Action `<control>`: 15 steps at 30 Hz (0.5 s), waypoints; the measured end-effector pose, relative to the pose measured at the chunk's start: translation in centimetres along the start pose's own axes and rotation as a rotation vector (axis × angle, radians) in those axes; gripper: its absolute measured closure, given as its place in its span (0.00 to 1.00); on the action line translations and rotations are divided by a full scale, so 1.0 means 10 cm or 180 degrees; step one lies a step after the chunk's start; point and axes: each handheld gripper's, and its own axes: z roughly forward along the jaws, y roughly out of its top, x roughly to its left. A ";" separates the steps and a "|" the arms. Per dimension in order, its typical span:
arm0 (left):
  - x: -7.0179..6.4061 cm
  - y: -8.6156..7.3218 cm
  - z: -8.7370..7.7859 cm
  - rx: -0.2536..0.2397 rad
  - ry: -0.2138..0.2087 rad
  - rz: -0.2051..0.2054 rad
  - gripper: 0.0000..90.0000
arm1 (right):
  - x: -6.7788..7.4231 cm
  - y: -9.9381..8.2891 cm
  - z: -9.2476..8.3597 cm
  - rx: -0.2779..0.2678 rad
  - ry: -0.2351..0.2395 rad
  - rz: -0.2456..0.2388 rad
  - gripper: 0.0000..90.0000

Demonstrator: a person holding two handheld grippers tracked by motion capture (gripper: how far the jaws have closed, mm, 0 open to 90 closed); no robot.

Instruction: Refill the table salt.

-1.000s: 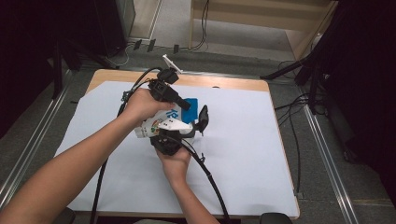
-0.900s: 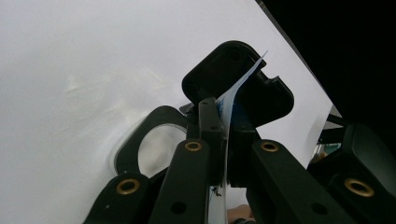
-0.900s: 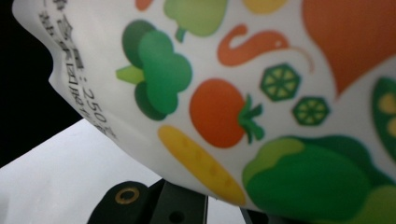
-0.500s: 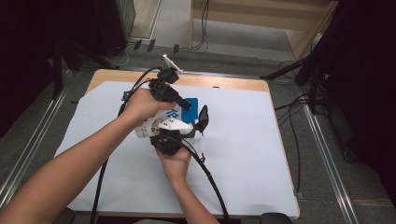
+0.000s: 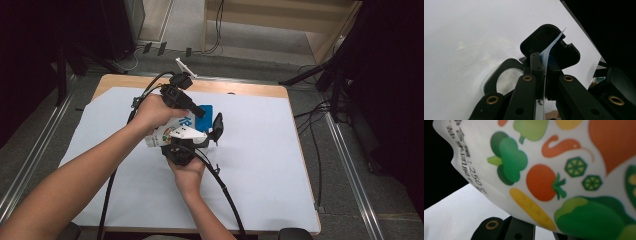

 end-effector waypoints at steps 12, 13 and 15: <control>-0.01 0.00 0.01 -0.0013 -0.0010 -0.0021 0.99 | -0.01 -0.01 0.01 0.0018 -0.0001 0.0023 1.00; -0.01 0.00 0.01 -0.0014 -0.0014 -0.0019 0.99 | -0.01 -0.01 0.01 0.0020 -0.0002 0.0022 1.00; -0.01 0.00 0.01 -0.0021 -0.0017 -0.0015 0.99 | -0.01 -0.01 0.01 0.0021 -0.0004 0.0022 1.00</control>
